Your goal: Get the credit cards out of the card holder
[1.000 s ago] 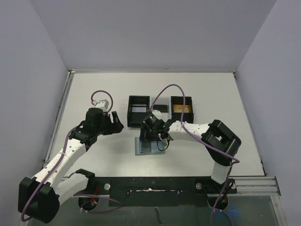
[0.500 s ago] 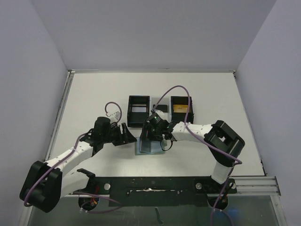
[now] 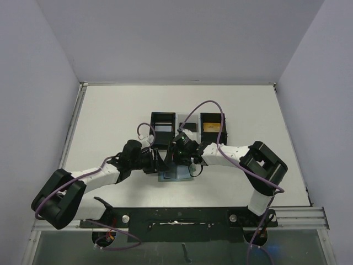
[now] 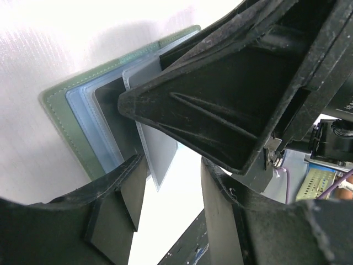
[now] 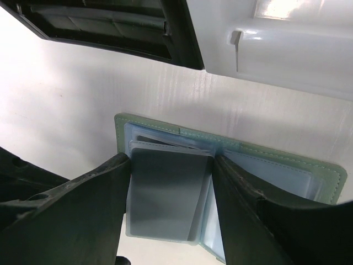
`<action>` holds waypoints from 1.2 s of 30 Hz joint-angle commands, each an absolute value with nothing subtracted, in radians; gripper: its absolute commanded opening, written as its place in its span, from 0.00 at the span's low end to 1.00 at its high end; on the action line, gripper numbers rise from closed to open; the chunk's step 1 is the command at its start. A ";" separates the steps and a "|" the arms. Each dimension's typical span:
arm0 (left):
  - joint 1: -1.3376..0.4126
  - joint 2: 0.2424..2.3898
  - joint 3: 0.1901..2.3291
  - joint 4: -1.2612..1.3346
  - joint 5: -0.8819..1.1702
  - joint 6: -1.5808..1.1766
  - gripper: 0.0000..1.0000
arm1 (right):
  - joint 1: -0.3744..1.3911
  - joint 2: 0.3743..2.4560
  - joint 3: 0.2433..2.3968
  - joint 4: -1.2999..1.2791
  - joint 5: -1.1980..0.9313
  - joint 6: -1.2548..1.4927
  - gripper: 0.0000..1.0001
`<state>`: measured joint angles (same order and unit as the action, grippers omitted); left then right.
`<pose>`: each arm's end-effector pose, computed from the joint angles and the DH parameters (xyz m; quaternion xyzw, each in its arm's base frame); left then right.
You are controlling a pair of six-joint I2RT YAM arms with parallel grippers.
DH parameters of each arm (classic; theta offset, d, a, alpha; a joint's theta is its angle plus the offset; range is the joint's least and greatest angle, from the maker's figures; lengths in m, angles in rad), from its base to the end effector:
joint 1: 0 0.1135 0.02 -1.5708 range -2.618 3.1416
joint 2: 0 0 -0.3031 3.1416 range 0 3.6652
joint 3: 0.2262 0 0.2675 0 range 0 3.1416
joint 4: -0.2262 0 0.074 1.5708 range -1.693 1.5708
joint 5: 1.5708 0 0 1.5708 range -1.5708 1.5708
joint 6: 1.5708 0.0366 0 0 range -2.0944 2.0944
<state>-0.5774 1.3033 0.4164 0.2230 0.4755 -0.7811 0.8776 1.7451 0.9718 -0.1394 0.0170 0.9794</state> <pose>0.1878 -0.1423 0.1760 0.0138 0.8796 -0.4322 0.1982 0.2361 0.2832 0.1854 0.0509 0.9449 0.2539 0.2000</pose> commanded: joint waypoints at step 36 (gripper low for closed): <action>-0.622 1.442 0.516 0.367 0.548 -0.779 0.39 | 0.833 1.411 0.857 -0.196 0.185 0.948 0.83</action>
